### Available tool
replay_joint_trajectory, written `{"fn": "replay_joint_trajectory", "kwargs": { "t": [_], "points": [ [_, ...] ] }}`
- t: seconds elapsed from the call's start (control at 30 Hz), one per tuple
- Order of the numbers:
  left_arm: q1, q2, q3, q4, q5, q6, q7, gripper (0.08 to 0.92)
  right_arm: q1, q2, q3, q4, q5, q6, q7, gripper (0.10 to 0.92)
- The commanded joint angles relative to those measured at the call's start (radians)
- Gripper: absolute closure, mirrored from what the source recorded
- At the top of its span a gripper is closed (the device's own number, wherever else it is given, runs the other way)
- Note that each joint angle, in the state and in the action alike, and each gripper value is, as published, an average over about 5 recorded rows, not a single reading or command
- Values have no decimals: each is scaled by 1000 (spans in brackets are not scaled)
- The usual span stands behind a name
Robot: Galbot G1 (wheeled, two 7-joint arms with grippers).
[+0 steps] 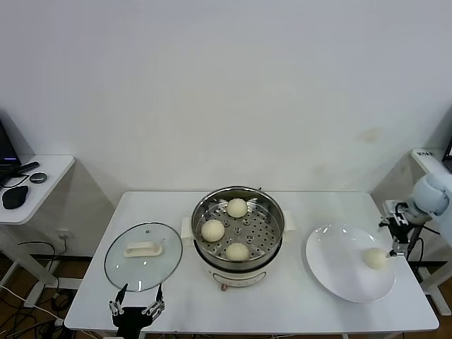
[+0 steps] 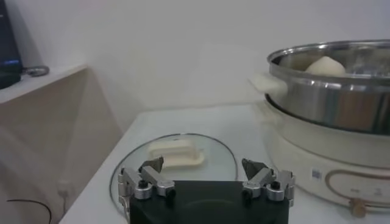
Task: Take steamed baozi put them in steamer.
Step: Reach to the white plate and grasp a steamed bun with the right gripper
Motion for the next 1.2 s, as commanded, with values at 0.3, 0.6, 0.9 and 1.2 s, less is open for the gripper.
{"fn": "replay_joint_trajectory", "kwargs": {
  "t": [0.3, 0.6, 0.9, 1.2],
  "points": [
    [1, 2, -11, 13, -2, 0, 4, 177, -90, 85, 65, -89, -118, 13, 37, 203],
    [-14, 6, -21, 24, -5, 2, 9, 177, -81, 127, 31, -111, -125, 21, 55, 203],
    [-24, 1, -18, 33, -4, 3, 11, 177, -81, 140, 23, -130, -156, 25, 52, 203],
    [-28, 1, -19, 40, -4, 3, 12, 177, -79, 144, 16, -144, -155, 14, 75, 203]
  ]
}}
